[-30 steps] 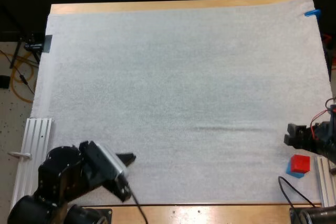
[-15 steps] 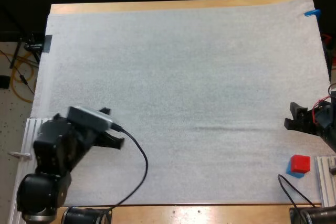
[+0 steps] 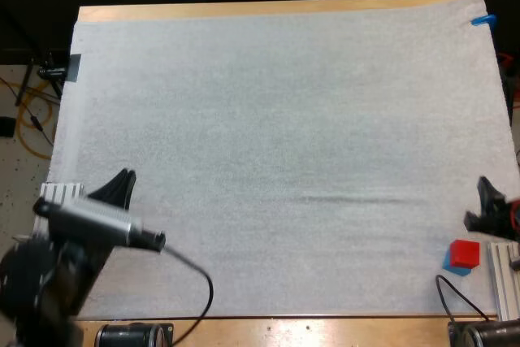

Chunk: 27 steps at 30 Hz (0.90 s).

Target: Stack red cube on blue cube

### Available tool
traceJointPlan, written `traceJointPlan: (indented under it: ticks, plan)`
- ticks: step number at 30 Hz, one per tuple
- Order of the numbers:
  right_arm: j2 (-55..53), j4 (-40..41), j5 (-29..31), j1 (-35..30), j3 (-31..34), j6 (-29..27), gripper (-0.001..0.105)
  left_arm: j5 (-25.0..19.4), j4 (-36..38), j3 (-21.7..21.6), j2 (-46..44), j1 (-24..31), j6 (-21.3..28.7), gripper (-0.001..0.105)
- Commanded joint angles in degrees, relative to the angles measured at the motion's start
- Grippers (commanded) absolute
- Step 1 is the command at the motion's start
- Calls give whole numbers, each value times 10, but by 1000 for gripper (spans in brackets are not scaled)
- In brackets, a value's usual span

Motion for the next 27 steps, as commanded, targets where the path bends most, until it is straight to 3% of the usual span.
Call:
traceJointPlan:
  ticks: [1,9,17,20,27]
  plan:
    - [-30,17,9,-3,-6,4,63,2,15,-4,-30,0,-2,0]
    - [-151,34,33,-3,-6,10,63,-23,52,4,-161,0,5,0]
    - [-284,38,59,-3,16,10,63,-63,178,43,-281,0,3,0]
    - [-277,70,65,-1,18,2,63,-83,226,41,-278,4,3,0]
    - [-279,35,17,-1,62,3,63,-107,187,83,-281,4,3,0]
